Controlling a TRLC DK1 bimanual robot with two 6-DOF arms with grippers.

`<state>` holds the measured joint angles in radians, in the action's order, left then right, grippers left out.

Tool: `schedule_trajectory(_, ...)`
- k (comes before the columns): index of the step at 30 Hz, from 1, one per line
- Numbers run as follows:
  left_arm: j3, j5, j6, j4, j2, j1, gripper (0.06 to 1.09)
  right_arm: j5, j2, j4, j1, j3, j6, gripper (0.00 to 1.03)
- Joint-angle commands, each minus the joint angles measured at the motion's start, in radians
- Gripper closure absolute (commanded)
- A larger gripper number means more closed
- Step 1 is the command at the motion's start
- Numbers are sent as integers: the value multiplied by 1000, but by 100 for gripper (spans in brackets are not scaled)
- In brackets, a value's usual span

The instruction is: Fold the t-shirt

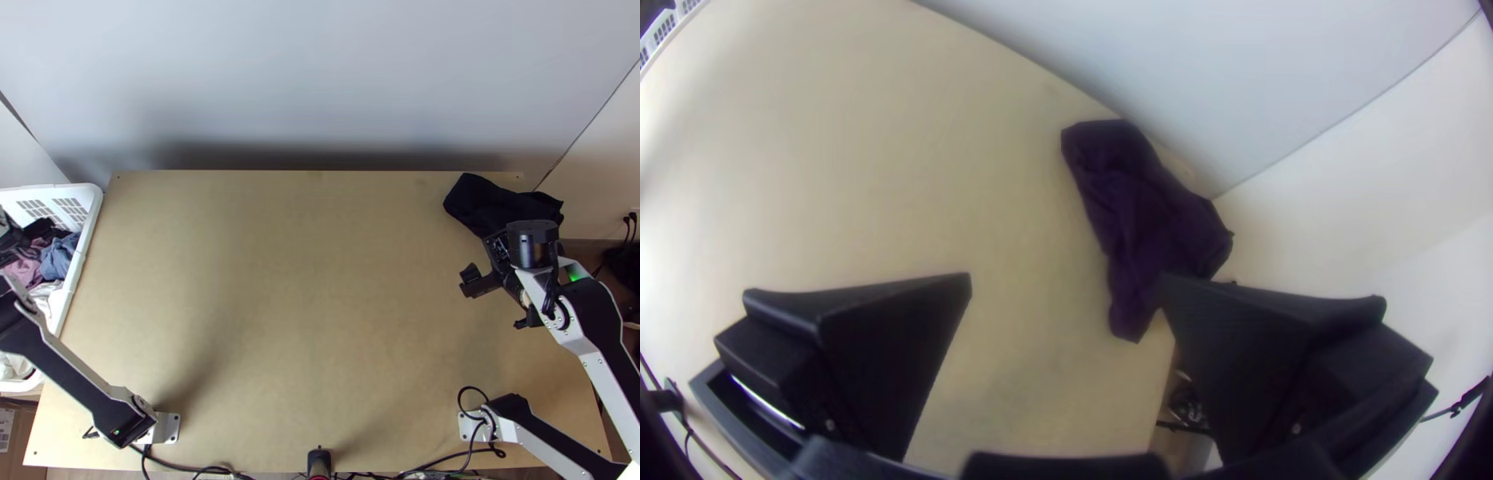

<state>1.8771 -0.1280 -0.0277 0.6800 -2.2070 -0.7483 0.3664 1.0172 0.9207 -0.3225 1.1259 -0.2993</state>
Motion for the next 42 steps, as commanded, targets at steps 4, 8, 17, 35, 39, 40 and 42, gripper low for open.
schedule_trajectory(4,174,-4,-14,38,-238,60,11,-3,27,12,42,-15,-6,5)
schedule_trajectory(8,203,-10,-23,32,-290,70,11,-24,34,32,86,-15,17,5)
schedule_trajectory(17,349,-41,-24,82,-376,69,11,-29,18,50,99,-40,23,5)
schedule_trajectory(35,349,134,46,222,-339,38,105,-30,3,47,108,-54,25,5)
schedule_trajectory(39,340,223,31,257,-261,23,105,-35,3,37,108,-49,25,5)
schedule_trajectory(40,338,252,26,257,-227,18,105,-37,3,33,108,-44,26,5)
schedule_trajectory(42,338,297,22,270,-151,17,105,-40,3,32,106,-34,29,5)
